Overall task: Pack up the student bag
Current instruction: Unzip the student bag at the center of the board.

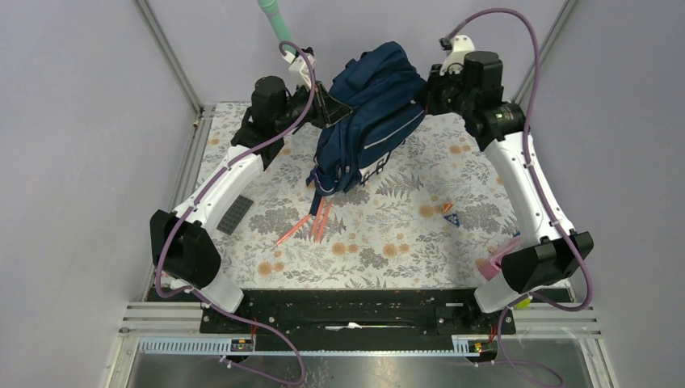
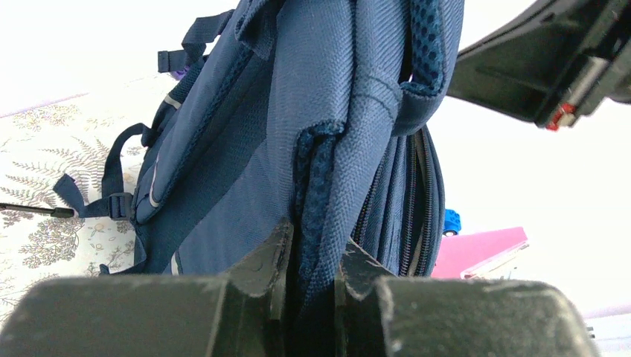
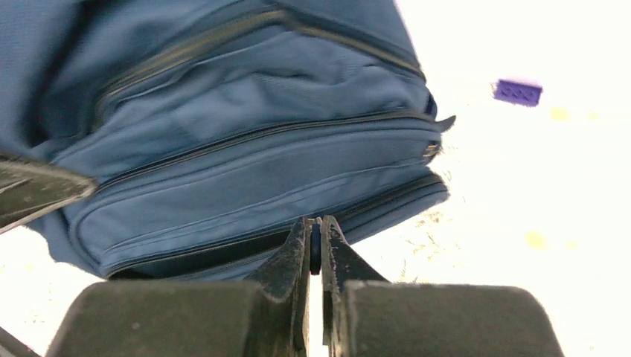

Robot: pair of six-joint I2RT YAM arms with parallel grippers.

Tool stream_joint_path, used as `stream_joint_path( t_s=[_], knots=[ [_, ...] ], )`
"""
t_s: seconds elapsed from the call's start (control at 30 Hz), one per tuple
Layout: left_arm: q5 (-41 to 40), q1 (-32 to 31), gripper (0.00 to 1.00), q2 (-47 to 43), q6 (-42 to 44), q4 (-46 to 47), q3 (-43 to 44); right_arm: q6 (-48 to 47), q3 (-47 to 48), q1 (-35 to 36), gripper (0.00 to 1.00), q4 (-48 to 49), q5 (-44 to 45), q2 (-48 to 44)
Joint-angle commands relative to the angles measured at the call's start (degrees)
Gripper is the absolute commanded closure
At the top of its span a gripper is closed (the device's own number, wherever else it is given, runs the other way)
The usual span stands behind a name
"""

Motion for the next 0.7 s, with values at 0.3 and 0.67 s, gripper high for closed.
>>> stream_joint_path(
  t_s=[0.3, 0.67],
  knots=[
    [1.4, 0.9, 1.0, -1.6, -0.7, 9.9, 2.6, 11.1, 1.6, -15.1, 1.0, -3.3, -5.9, 5.9],
    [2.1, 0.9, 1.0, -1.3, -2.7, 11.0, 2.3, 17.0, -4.6, -19.0, 1.0, 3.9, -15.4, 12.7]
  ],
)
